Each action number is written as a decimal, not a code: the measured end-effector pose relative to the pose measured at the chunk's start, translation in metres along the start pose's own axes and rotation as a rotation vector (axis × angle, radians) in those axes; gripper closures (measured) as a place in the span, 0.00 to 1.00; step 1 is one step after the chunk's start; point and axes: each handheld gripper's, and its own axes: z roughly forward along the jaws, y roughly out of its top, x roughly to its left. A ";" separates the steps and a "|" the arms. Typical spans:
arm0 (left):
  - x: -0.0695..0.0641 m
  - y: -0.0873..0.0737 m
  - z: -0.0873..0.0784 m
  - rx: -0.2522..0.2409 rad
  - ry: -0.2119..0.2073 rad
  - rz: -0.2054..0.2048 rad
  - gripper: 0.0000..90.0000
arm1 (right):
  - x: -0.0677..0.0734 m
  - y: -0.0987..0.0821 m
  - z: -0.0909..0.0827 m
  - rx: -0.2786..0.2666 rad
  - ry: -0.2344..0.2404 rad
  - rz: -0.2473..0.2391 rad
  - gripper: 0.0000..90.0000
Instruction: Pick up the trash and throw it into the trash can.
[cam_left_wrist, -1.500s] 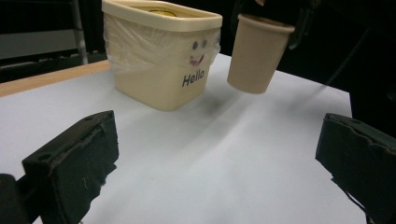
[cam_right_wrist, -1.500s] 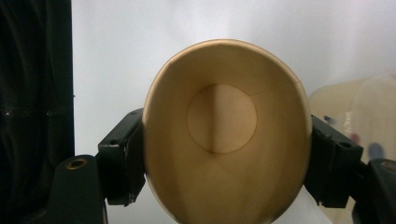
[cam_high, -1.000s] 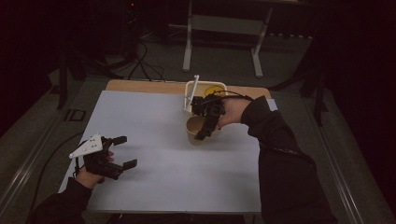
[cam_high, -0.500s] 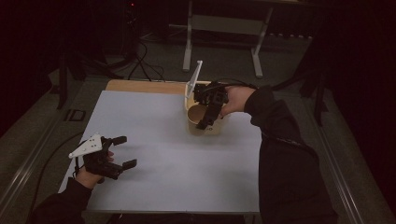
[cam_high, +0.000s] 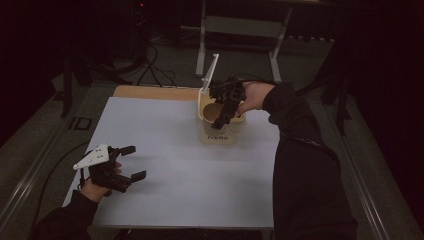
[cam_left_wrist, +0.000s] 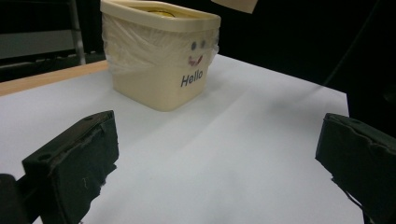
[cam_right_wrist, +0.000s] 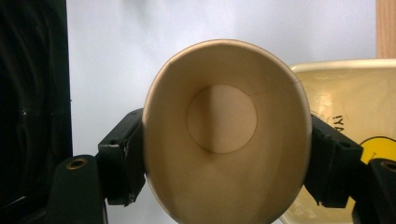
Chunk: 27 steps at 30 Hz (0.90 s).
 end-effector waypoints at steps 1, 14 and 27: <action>0.000 0.000 0.000 0.001 0.000 0.000 0.01 | -0.002 0.000 -0.001 0.002 0.002 0.000 0.29; 0.000 0.000 -0.001 0.003 -0.002 0.003 0.01 | -0.017 0.002 -0.012 0.013 -0.018 0.004 0.29; -0.002 -0.001 -0.007 -0.014 0.008 -0.007 0.01 | -0.037 0.004 -0.017 0.025 -0.023 0.027 0.29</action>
